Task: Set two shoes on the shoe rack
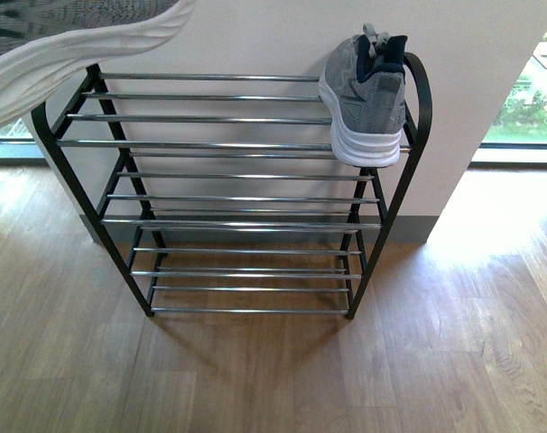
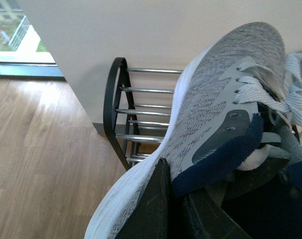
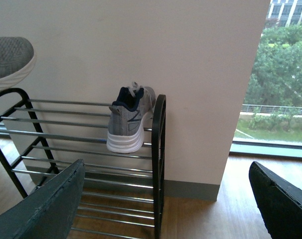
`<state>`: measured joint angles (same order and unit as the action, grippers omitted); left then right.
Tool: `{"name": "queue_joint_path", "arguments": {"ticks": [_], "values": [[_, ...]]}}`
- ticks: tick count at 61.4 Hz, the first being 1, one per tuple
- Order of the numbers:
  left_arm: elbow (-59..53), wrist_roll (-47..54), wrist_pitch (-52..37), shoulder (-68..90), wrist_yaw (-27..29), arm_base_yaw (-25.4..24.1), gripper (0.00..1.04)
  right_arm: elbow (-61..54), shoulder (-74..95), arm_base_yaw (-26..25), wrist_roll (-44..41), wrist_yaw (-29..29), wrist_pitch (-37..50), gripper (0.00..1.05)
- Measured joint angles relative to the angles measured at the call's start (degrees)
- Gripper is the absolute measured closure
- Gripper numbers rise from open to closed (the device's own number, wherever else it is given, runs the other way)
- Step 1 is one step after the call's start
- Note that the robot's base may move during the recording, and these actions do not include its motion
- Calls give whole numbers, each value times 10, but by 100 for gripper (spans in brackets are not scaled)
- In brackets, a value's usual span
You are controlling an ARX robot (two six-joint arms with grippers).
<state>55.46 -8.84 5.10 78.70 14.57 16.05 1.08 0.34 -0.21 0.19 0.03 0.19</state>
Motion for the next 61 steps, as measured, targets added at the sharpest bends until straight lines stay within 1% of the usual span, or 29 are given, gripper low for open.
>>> {"name": "queue_joint_path", "arguments": {"ticks": [3,9,13,17,24,37,44,61], "values": [[29,-20,-10,45,22,0,103,0,0,0,0,0,0,9],[78,-57,-12,117,26,3,103,0,0,0,0,0,0,9],[114,-91,-12,168,18,10,103,0,0,0,0,0,0,9],[168,-137,-12,238,5,27,103,0,0,0,0,0,0,9],[234,-208,-12,310,-11,51,103,0,0,0,0,0,0,9],[326,-331,-1,410,-16,83,103,0,0,0,0,0,0,9],[361,-362,7,450,-18,90,103,0,0,0,0,0,0,9],[438,-398,27,517,-26,91,103,0,0,0,0,0,0,9]]}}
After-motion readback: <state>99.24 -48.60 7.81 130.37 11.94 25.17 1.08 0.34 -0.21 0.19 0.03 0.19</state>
